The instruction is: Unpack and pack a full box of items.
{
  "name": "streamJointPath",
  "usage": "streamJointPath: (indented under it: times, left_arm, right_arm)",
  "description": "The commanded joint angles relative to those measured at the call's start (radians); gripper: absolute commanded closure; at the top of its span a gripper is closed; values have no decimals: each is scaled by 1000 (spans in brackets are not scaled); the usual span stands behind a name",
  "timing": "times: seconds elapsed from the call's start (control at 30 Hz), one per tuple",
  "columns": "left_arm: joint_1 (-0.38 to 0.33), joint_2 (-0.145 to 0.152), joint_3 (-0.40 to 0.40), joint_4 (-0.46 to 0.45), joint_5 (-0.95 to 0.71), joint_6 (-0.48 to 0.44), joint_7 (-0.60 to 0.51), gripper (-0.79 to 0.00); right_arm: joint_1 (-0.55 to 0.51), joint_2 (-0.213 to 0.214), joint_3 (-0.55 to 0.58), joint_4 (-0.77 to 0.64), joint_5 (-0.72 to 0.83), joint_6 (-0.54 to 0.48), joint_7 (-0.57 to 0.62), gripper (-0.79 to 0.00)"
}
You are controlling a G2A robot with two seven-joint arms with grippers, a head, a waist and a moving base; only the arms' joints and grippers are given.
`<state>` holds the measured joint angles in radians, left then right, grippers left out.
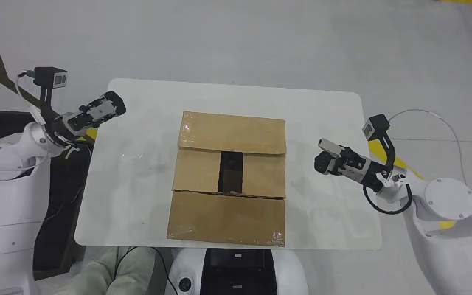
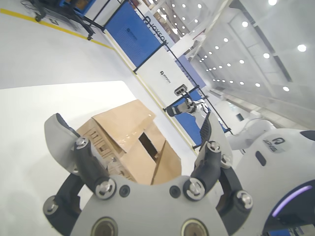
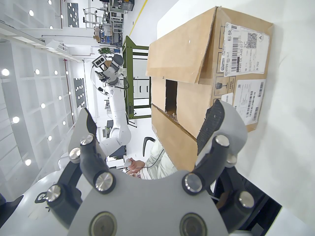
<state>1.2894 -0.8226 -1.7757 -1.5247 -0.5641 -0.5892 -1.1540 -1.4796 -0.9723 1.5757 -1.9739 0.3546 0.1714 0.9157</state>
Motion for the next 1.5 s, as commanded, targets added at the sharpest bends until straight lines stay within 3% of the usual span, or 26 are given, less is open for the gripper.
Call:
streamJointPath:
  times: [0.0,0.2,0.33,0.77,1.07,1.47]
  left_arm:
    - [6,-1,12,-9,-66,15,-38,-785]
    - [27,-6,67,-25,-200,102,-132,-785]
    - [24,-9,99,-22,-205,149,-145,-785]
    - [26,-9,101,-24,-209,157,-139,-785]
    - [53,-20,165,-35,-359,347,-182,-785]
    - [45,-39,306,-43,-220,300,-208,-785]
  right_arm:
    - [0,0,0,0,0,0,0,-785]
    - [0,0,0,0,0,0,0,-785]
    - [0,0,0,0,0,0,0,-785]
    - [0,0,0,0,0,0,0,-785]
    - [0,0,0,0,0,0,0,-785]
    - [0,0,0,0,0,0,0,-785]
